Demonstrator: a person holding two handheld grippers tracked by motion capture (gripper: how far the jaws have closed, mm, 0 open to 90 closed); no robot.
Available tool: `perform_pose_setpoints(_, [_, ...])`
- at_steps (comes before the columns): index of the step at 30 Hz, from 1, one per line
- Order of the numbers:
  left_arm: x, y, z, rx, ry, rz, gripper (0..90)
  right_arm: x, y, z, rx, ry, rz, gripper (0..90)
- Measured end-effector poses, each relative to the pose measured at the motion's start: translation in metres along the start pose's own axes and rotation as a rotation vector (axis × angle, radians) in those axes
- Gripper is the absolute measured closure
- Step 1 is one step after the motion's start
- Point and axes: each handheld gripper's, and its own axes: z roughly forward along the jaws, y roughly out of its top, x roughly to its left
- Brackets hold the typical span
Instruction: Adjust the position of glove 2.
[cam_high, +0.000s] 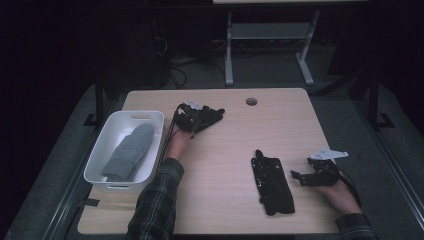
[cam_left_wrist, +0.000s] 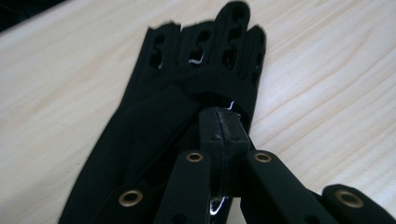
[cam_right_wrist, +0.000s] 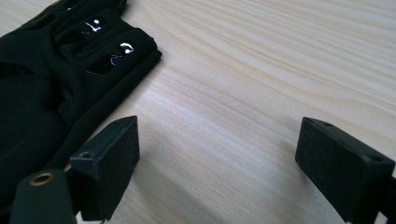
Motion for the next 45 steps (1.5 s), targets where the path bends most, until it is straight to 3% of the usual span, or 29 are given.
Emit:
perform_pose_setpoints(5, [-0.001, -0.006, 0.013, 0.053, -0.016, -0.01, 89.4, 0.0, 0.0, 0.0, 0.0, 0.0, -0.001, 13.4])
perform_pose_setpoints(7, [-0.002, -0.008, 0.013, 0.039, -0.027, -0.029, 89.5, 0.0, 0.0, 0.0, 0.0, 0.0, -0.001, 13.5])
perform_pose_setpoints(15, [-0.014, -0.011, 0.006, 0.05, -0.078, 0.009, 89.5, 0.0, 0.0, 0.0, 0.001, -0.001, -0.001, 13.5])
perform_pose_setpoints(29, [-0.053, -0.028, -0.012, 0.024, -0.221, 0.036, 89.5, 0.0, 0.0, 0.0, 0.001, -0.001, -0.002, 13.4])
perform_pose_setpoints(36, [-0.071, -0.037, -0.024, 0.029, -0.278, 0.067, 89.5, 0.0, 0.0, 0.0, 0.002, -0.001, -0.002, 13.4])
perform_pose_setpoints(45, [-0.104, -0.048, -0.037, 0.025, -0.338, 0.097, 89.5, 0.0, 0.0, 0.0, 0.001, -0.002, -0.002, 13.5])
